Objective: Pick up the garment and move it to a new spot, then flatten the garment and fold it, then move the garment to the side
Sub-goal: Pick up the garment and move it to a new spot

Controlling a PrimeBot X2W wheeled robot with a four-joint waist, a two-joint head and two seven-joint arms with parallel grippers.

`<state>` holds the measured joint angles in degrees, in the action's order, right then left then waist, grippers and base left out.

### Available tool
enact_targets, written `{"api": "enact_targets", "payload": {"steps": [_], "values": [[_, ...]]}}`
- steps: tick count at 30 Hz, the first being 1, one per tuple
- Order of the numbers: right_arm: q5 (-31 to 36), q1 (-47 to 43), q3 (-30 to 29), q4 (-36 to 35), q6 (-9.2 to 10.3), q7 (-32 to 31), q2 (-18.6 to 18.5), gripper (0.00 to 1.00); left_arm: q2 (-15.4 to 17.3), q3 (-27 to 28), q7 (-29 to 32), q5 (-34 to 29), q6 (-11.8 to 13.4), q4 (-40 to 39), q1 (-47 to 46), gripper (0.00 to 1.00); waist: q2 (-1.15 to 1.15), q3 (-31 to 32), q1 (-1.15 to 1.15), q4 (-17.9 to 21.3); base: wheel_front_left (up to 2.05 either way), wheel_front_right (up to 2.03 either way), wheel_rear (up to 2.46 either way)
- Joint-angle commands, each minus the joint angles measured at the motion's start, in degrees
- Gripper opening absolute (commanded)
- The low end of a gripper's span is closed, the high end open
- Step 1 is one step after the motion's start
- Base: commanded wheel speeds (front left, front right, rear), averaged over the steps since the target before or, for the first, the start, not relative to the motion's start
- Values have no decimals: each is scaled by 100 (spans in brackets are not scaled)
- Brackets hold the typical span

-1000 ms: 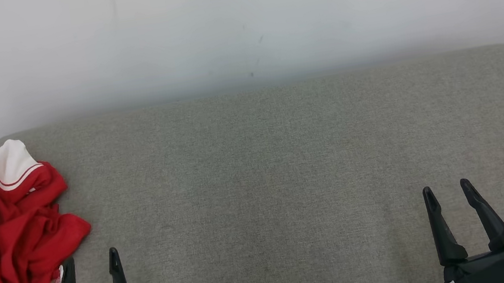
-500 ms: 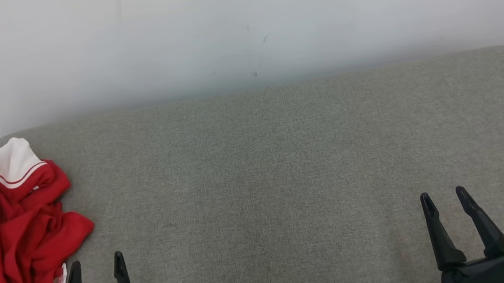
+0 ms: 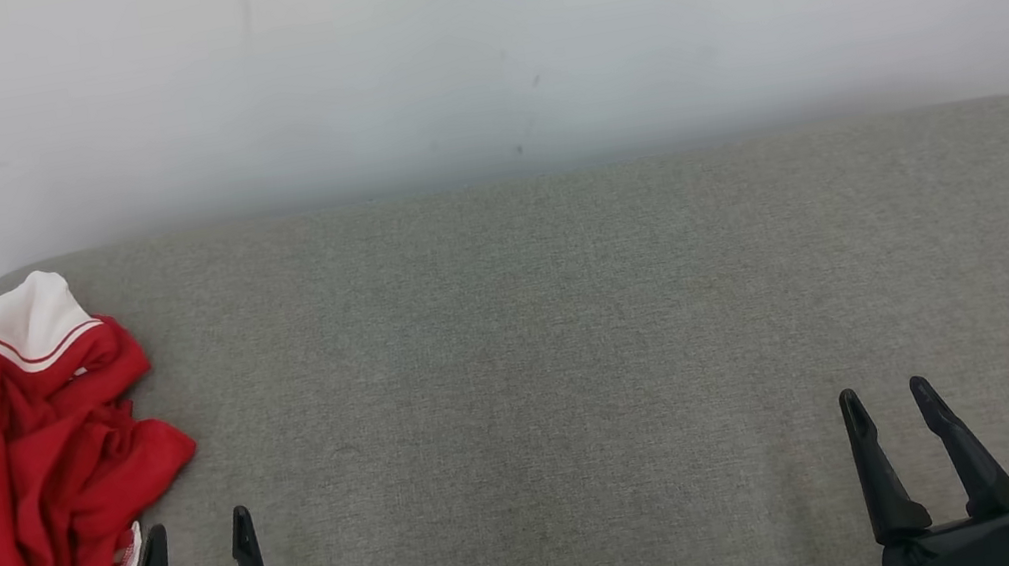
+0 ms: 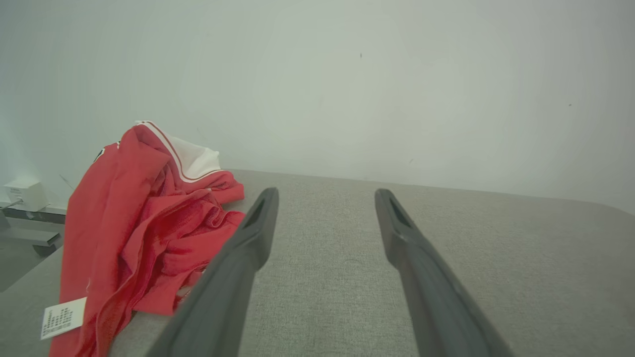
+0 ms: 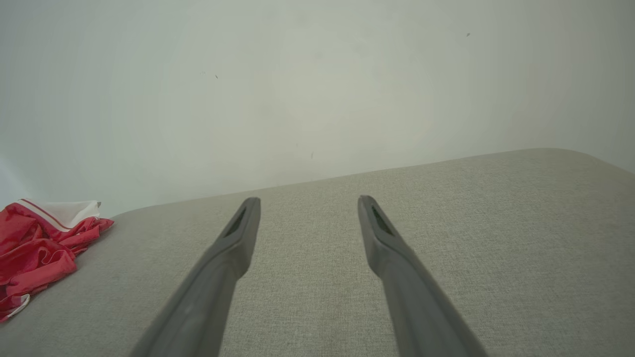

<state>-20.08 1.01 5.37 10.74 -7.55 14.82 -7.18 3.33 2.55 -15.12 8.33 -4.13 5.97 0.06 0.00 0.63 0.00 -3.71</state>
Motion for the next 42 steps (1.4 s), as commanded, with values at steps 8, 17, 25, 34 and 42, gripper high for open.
{"api": "enact_targets", "payload": {"steps": [8,17,25,34,42], "values": [[-37,-41,50,17,12,15,-9,100,-12,85,-6,-167,57,56,-102,100,0,-43,0,-350,0,0,0],[2,-57,58,-15,12,15,-17,100,-15,188,-6,-268,142,101,-116,100,0,-106,0,-1100,0,0,0],[38,-80,74,-22,12,11,10,100,-10,256,-5,-297,164,109,-41,100,0,-118,0,-1892,0,0,0],[102,-40,185,5,12,18,90,100,28,392,-6,-324,199,71,69,100,0,-27,0,-2529,0,0,0],[26,281,478,140,12,3,-31,100,-5,571,-6,-246,334,-233,279,100,0,-140,0,-2623,0,0,0]]}}
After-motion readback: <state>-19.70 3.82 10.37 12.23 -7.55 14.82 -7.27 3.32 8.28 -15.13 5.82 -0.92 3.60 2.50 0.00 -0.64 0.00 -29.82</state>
